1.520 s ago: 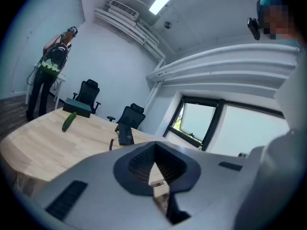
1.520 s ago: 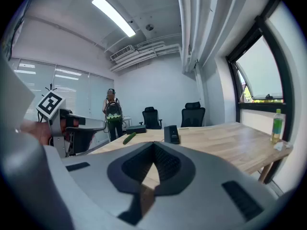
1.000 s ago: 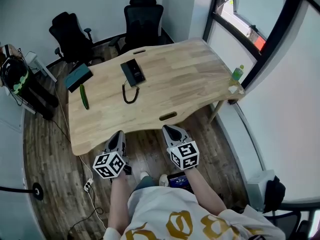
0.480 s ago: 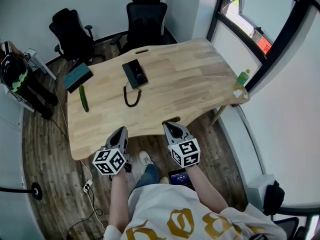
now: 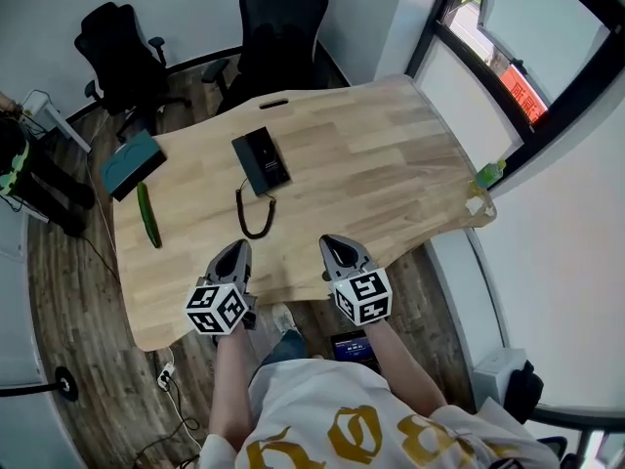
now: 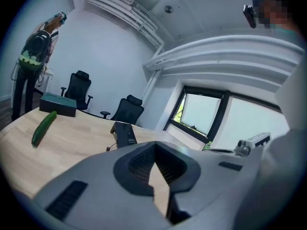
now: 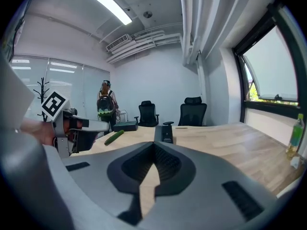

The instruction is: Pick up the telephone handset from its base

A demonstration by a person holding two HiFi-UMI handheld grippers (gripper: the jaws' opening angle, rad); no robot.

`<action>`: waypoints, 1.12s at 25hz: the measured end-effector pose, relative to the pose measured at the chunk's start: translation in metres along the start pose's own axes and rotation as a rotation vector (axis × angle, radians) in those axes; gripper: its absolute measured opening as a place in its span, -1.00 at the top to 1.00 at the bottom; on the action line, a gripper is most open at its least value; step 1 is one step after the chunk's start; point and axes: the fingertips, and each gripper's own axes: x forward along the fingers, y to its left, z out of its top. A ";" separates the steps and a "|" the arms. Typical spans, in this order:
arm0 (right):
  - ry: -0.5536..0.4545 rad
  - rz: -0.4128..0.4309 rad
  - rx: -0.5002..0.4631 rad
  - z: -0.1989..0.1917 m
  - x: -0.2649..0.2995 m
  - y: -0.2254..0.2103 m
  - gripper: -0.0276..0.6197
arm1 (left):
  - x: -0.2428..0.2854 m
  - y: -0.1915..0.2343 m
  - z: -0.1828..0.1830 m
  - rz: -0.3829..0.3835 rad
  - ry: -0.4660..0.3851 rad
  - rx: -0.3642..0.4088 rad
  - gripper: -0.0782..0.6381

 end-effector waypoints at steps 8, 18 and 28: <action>0.060 -0.050 0.030 0.010 0.078 -0.036 0.90 | 0.083 0.039 0.027 -0.070 0.063 0.028 0.76; 0.053 -0.083 0.013 0.034 0.128 -0.051 0.90 | 0.129 0.083 0.051 -0.052 0.059 0.031 0.76; 0.048 -0.069 0.012 0.040 0.143 -0.055 0.90 | 0.135 0.102 0.060 0.029 0.029 0.026 0.76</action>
